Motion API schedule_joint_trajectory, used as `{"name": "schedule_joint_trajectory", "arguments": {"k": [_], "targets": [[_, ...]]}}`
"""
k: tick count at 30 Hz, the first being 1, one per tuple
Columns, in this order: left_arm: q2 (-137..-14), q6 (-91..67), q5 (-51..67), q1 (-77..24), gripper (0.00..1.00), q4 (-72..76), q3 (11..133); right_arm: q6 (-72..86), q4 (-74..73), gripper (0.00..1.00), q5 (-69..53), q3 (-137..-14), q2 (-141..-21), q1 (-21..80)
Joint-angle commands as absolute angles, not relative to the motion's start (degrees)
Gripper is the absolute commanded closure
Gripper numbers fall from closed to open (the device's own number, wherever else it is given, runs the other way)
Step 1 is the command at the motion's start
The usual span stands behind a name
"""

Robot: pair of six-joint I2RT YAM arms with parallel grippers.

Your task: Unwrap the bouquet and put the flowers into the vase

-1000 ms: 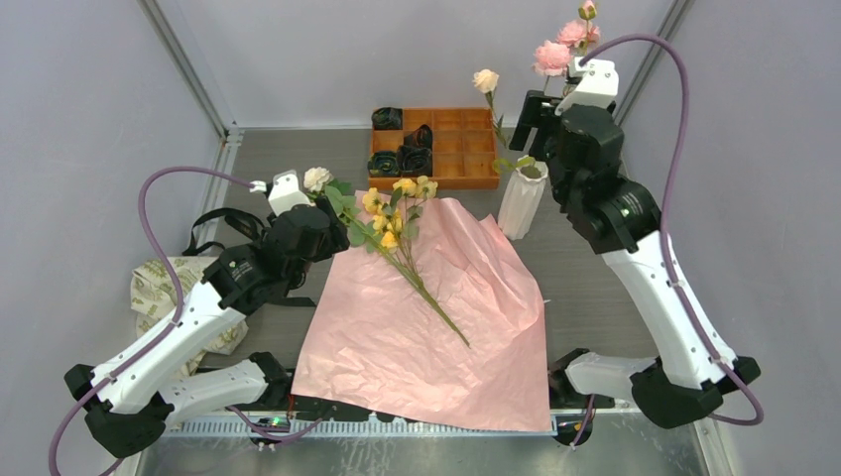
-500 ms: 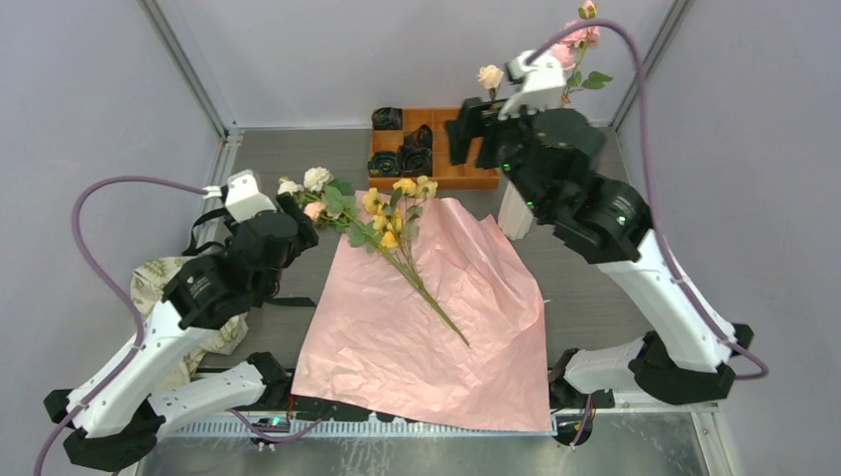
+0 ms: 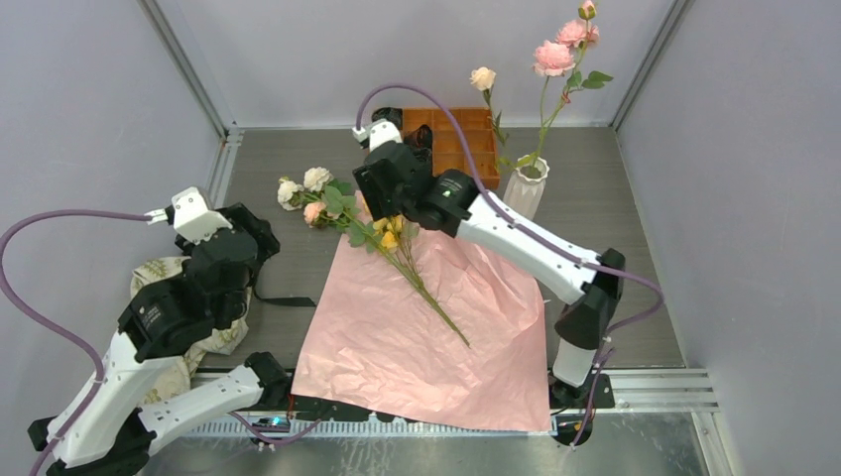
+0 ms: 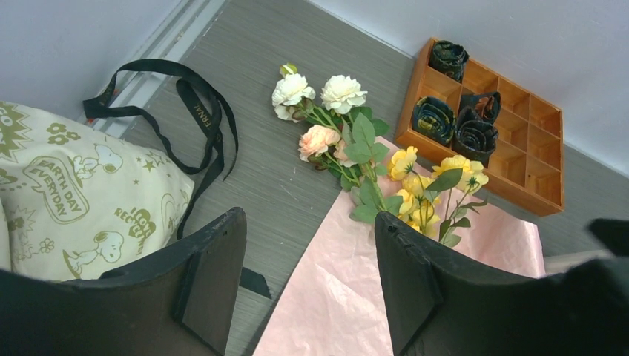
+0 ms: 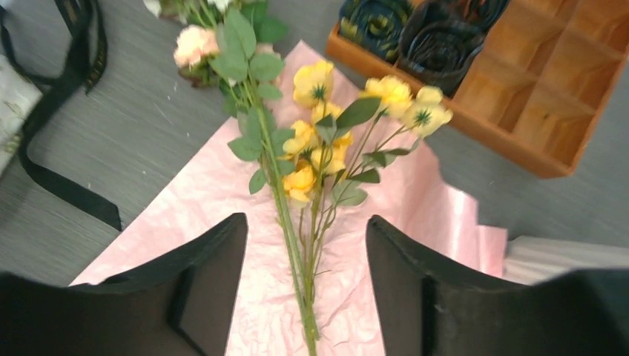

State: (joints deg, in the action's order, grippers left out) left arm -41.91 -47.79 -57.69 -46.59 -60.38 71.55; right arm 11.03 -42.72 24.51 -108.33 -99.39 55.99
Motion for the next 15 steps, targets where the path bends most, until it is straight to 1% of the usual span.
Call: {"name": "schedule_joint_trajectory", "arguments": {"k": [1,5,15], "targets": [[-43.7,-48.4,-58.9,-46.5,0.35,-59.9,71.5,14.1,-43.8,0.39,22.0,-108.6,-103.9,55.5],[-44.0,-48.1,-58.0,-46.5,0.35,-59.7,71.3,15.9,-44.0,0.41,19.7,-107.2,-109.4,53.5],[-43.3,-47.6,-57.0,-46.5,0.34,-58.2,70.0,16.8,-42.8,0.42,16.0,-103.5,-117.8,51.2]]}}
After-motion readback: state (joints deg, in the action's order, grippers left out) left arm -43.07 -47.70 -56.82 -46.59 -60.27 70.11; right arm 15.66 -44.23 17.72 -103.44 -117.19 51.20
